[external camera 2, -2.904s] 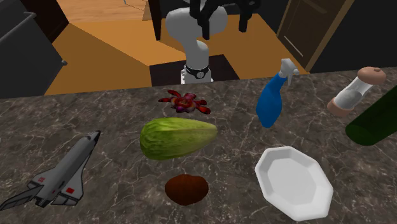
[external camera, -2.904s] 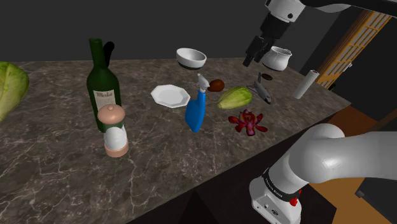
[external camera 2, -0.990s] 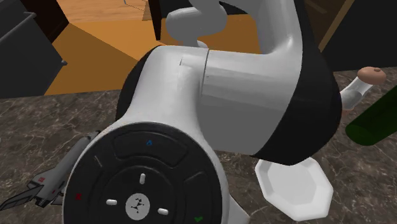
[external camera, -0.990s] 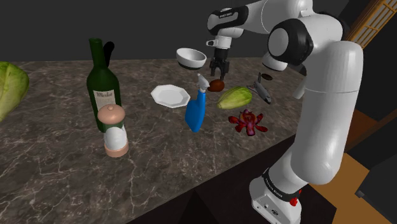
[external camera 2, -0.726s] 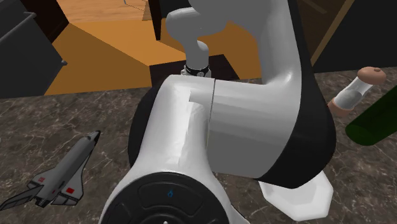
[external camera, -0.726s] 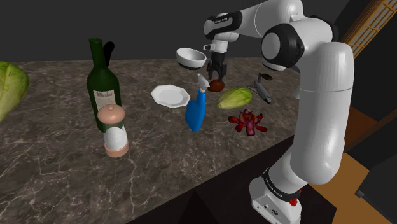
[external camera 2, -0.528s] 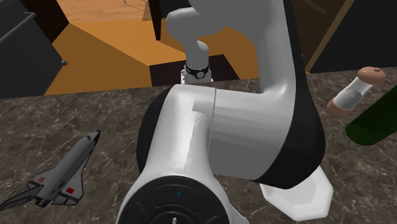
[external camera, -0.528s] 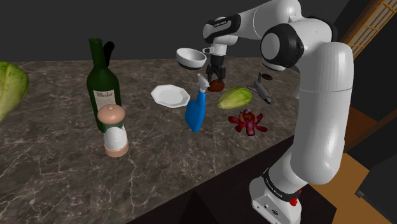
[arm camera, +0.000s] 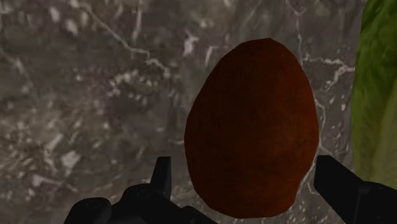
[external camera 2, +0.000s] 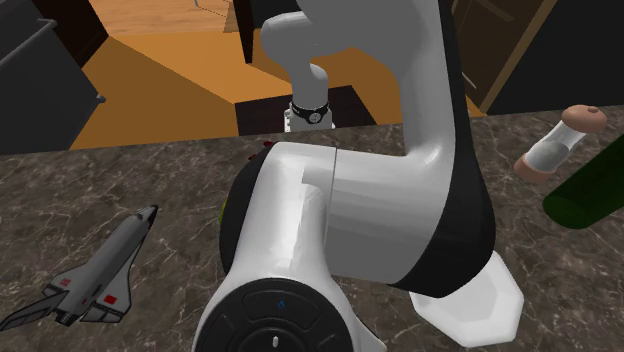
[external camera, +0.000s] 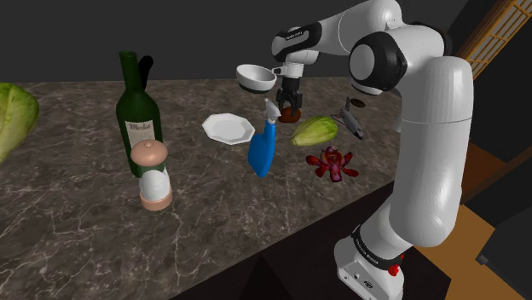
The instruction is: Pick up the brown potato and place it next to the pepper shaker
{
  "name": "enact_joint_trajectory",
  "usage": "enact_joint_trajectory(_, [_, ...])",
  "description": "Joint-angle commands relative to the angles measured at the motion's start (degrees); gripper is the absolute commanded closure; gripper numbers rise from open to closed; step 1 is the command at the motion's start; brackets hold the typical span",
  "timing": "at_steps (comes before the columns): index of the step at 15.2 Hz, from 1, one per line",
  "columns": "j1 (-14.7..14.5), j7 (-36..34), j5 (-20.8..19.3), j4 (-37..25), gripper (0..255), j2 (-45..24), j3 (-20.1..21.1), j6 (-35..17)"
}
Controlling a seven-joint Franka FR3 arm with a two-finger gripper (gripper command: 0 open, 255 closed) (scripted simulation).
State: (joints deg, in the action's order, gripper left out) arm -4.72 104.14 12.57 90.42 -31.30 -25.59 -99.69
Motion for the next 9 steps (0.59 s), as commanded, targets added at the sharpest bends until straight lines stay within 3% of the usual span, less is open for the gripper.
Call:
enact_joint_trajectory(1, [0.00, 0.00, 0.00, 0.00, 0, 0.00, 0.00, 0.00])
enact_joint_trajectory(2, [0.00, 0.00, 0.00, 0.00, 255, 0.00, 0.00, 0.00])
enact_joint_trajectory(9, [-0.01, 0.00, 0.00, 0.05, 255, 0.00, 0.00, -0.06])
